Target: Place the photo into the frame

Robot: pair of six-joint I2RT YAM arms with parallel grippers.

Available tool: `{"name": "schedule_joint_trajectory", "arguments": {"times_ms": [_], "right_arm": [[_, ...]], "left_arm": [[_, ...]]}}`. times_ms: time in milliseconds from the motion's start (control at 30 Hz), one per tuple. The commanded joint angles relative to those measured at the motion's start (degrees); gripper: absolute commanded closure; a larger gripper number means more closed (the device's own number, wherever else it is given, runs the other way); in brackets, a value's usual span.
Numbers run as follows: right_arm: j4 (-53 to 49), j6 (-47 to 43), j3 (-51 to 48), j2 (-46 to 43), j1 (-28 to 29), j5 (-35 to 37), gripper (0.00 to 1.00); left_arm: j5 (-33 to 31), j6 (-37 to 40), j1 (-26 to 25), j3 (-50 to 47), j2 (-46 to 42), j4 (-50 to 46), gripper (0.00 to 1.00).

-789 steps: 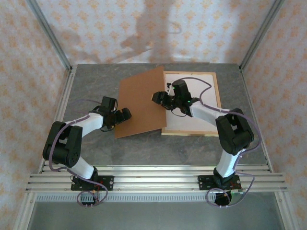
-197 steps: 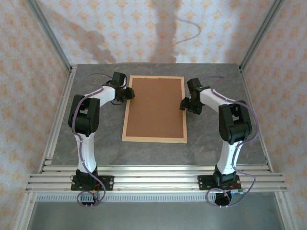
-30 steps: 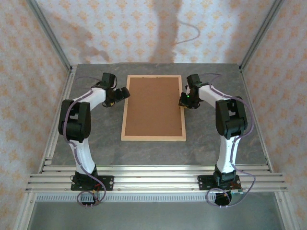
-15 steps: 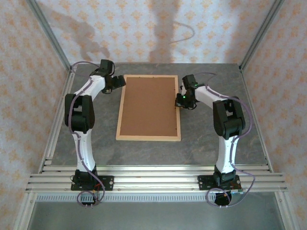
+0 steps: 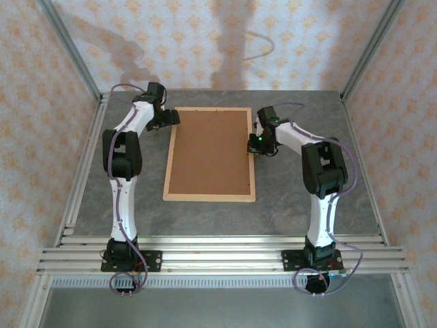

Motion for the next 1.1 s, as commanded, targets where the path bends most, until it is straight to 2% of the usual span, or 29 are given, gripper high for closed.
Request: {"name": "schedule_joint_trajectory", "arguments": {"times_ms": [0, 367, 700, 967, 1067], "right_arm": [[-3.8, -1.8, 0.0, 3.1, 1.1, -0.1, 0.84], [-3.8, -1.8, 0.1, 3.3, 1.2, -0.1, 0.84], [-4.0, -2.0, 0.4, 3.2, 1.2, -0.1, 0.84], [-4.3, -2.0, 1.1, 4.0, 1.3, -0.6, 0.84], [-4.5, -2.1, 1.7, 4.3, 1.5, -0.9, 0.85]], "left_arm": [[-0.4, 0.6, 0.9, 2.2, 1.1, -2.3, 0.08], [3.9, -1.4, 0.9, 3.1, 3.1, 0.8, 0.08], [3.3, -2.0, 0.9, 3.4, 4.8, 0.9, 0.08], [6.7, -1.2, -0.1, 2.0, 6.7, -3.0, 0.1], [5.7, 0.2, -1.2, 2.0, 7.1, -6.1, 0.1]]}}
